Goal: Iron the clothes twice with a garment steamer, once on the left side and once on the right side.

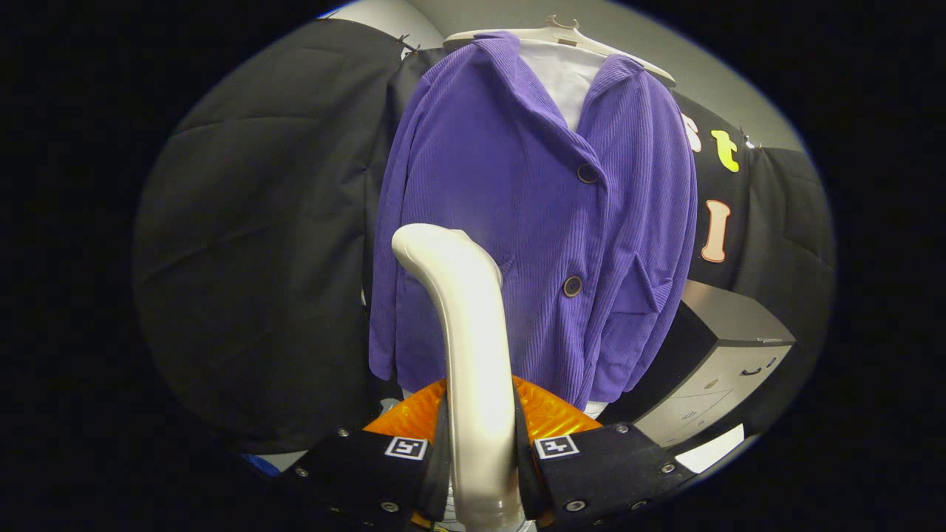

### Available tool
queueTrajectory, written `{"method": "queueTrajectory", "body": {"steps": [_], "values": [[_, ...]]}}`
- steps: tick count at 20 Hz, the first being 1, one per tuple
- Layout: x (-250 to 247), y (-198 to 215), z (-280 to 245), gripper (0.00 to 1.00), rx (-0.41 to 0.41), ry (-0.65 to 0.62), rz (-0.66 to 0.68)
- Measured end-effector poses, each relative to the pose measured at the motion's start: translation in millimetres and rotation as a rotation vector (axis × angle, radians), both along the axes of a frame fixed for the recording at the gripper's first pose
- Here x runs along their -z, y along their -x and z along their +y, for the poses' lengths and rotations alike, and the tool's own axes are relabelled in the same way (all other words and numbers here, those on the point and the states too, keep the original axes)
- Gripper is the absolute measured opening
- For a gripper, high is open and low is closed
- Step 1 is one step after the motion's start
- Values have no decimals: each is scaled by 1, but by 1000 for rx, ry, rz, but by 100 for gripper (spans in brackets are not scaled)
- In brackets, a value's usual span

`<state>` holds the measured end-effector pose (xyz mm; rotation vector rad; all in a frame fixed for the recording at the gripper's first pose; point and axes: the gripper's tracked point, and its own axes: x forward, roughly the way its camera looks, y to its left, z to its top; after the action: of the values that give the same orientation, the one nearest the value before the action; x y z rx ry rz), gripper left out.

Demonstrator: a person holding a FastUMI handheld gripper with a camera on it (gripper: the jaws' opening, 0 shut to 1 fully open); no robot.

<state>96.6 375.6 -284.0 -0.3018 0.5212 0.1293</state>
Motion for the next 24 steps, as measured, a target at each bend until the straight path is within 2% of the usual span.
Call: {"method": "queueTrajectory", "body": {"steps": [15, 19, 24], "values": [[91, 47, -42, 39, 19, 35, 226], [89, 71, -72, 38, 28, -4, 258], [61, 96, -128, 38, 96, -106, 275]]}}
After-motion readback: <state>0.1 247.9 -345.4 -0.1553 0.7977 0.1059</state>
